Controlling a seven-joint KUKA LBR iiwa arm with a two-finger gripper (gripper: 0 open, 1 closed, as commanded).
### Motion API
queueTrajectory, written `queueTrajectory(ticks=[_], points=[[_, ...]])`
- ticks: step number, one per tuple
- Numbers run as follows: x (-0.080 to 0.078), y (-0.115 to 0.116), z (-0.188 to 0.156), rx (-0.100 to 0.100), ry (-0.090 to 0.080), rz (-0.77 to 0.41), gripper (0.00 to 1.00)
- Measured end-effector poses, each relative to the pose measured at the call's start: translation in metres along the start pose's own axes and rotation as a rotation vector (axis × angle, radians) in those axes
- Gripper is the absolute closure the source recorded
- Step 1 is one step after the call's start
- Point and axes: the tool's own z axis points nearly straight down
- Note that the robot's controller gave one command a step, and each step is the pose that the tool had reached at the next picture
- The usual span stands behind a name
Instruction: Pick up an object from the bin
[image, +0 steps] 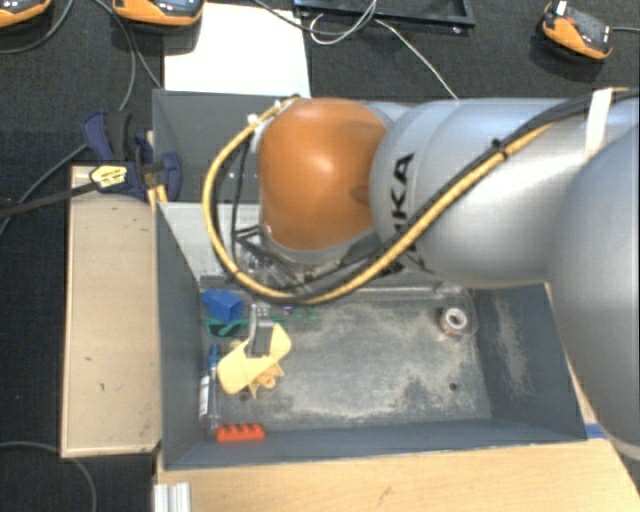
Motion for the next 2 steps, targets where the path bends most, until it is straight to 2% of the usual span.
queueTrajectory(ticks=[2], points=[[-0.0018,-0.0015,-0.003,-0.002,-0.009,-0.006,0.0]])
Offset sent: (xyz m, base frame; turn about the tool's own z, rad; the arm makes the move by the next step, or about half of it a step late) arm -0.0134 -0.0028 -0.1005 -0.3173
